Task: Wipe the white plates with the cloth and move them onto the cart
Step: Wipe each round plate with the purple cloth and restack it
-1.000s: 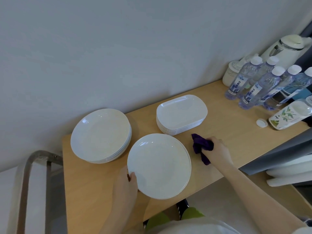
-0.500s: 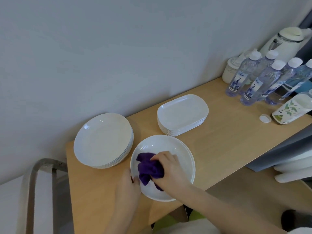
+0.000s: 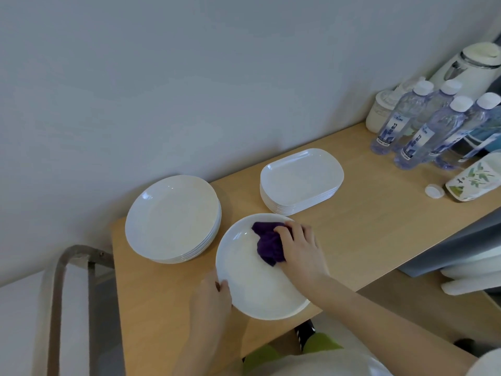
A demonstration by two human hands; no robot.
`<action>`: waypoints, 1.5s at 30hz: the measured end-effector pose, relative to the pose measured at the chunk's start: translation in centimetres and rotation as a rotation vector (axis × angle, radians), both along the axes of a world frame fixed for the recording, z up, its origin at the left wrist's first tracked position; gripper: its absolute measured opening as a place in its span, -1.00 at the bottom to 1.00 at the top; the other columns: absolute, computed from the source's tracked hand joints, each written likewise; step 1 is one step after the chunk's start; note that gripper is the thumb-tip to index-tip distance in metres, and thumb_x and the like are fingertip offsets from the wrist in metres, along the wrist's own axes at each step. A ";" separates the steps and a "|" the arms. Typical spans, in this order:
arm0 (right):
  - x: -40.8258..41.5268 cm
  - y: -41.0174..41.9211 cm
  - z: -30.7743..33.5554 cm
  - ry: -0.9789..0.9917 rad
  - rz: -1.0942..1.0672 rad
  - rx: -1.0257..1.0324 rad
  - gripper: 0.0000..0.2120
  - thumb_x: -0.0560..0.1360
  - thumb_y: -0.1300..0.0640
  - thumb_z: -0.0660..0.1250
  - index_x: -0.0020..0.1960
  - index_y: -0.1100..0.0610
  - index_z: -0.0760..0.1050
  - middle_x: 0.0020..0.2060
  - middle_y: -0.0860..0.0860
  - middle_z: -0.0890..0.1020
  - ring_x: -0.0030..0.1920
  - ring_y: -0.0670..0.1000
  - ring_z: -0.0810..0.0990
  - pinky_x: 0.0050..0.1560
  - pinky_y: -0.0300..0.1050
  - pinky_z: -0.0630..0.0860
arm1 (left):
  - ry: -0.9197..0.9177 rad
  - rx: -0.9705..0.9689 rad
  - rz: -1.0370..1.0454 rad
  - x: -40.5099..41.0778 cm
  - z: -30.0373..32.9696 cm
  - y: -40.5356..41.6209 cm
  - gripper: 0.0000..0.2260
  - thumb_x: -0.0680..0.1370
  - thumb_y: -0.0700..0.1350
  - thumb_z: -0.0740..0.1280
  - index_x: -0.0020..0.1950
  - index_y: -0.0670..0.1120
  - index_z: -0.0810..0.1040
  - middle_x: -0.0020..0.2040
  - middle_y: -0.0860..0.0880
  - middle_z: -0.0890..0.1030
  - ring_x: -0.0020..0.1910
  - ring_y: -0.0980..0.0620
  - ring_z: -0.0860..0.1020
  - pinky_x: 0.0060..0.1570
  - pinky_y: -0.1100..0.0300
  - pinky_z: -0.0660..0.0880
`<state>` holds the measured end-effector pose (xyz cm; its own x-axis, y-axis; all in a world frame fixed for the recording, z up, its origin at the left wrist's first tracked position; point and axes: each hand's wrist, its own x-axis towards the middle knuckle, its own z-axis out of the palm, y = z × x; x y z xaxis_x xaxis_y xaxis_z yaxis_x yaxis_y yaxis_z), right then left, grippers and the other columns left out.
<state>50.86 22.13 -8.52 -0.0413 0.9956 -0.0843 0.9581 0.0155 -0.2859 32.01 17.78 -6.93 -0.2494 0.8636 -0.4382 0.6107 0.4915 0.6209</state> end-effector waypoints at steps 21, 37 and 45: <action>-1.4 -2.3 -0.2 0.005 0.354 -0.065 -0.52 0.49 -0.16 0.23 0.34 0.01 0.33 0.31 -0.04 0.37 0.29 0.09 0.30 0.26 -0.04 0.28 | -0.290 0.128 0.060 -0.5 0.2 -0.4 -0.64 0.57 -0.25 0.27 -0.07 0.28 0.45 -0.31 -0.02 0.53 -0.35 0.01 0.60 -0.45 0.20 0.58; -3.8 2.6 -0.5 0.211 0.051 -0.046 -0.67 0.46 -0.08 0.31 0.12 0.08 0.40 -0.07 -0.02 0.50 -0.06 0.01 0.48 -0.09 -0.14 0.43 | -0.215 0.118 0.041 -0.1 0.1 -0.5 -0.76 0.60 -0.20 0.21 -0.03 0.19 0.43 -0.28 0.08 0.53 -0.34 0.03 0.60 -0.42 0.27 0.55; -5.5 2.5 1.0 0.553 -0.052 -0.164 -0.80 0.54 0.06 0.18 -0.24 0.01 0.25 -0.41 -0.06 0.52 -0.40 -0.09 0.50 -0.34 -0.26 0.38 | -0.205 0.106 0.050 -0.1 0.4 -0.5 -0.78 0.61 -0.21 0.20 -0.11 0.11 0.44 -0.30 0.06 0.52 -0.34 0.00 0.61 -0.41 0.22 0.56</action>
<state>45.36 24.65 -7.49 -0.0749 0.9732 -0.2173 0.6638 -0.1140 -0.7392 31.92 17.31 -6.55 -0.2086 0.8962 -0.3916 0.4432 0.4435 0.7790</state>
